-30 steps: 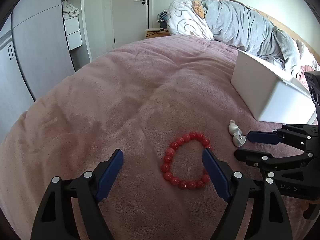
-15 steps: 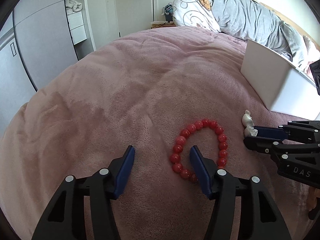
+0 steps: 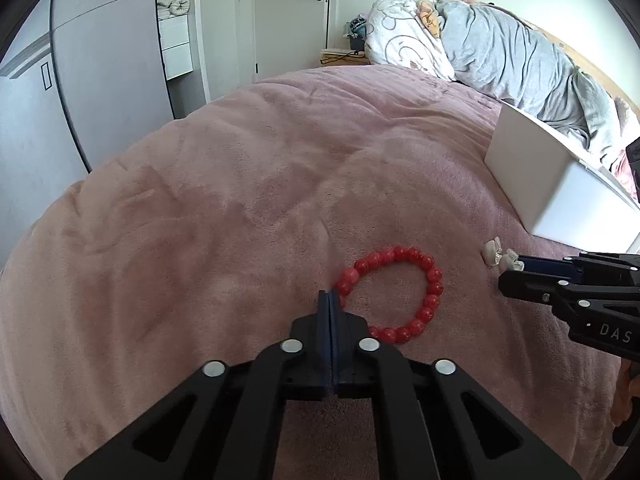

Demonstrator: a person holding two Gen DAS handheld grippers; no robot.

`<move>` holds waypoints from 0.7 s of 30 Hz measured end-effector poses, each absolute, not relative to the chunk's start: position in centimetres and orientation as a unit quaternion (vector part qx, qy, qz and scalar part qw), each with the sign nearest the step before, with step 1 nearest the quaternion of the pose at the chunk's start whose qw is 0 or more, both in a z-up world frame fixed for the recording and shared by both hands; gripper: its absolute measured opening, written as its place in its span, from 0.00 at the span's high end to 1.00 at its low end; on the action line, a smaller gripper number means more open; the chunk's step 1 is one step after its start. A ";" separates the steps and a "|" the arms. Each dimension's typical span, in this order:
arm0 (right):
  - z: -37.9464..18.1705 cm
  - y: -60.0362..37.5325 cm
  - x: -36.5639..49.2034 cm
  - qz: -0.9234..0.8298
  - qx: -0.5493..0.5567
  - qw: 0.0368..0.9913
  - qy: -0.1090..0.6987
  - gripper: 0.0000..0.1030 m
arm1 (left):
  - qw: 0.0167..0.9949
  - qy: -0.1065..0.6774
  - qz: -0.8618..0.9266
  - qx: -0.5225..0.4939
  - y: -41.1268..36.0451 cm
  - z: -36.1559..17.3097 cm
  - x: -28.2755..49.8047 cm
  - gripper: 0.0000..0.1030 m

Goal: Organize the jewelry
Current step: 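Grasp the red beaded bracelet with the left tool while the right tool grasps the silver pendant charm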

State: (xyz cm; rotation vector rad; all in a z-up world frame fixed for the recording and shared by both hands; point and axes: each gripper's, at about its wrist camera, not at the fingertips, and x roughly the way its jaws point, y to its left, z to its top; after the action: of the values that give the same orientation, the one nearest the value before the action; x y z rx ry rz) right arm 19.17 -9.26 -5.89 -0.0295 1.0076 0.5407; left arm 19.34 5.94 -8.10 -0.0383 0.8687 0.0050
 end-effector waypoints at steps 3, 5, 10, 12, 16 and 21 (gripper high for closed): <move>-5.0 -9.5 18.7 0.258 -0.010 0.844 0.471 0.77 | 0.907 0.420 -0.001 -0.034 6.3 -7.6 18.6 0.94; -4.3 -9.9 18.3 0.259 -0.007 0.846 0.466 0.77 | 0.909 0.416 0.000 -0.036 6.4 -7.2 18.1 0.94; -2.9 -11.0 17.2 0.260 -0.005 0.851 0.456 0.77 | 0.914 0.399 -0.026 -0.073 6.9 -6.5 17.7 0.94; -2.5 -11.5 16.6 0.261 -0.004 0.854 0.451 0.77 | 0.915 0.393 -0.048 -0.079 6.6 -6.5 18.0 0.88; -2.1 -12.0 15.5 0.261 -0.008 0.856 0.446 0.77 | 0.912 0.402 -0.061 -0.049 5.5 -7.3 19.6 0.73; -2.5 -12.9 14.8 0.258 -0.001 0.855 0.450 0.77 | 0.905 0.420 -0.066 -0.022 4.6 -8.7 20.5 0.73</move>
State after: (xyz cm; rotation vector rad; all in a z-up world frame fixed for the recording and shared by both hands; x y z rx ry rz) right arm 14.84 -12.92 -2.48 -0.0021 0.9470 0.5420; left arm 20.53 4.56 -8.71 -0.0450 0.8676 -0.1358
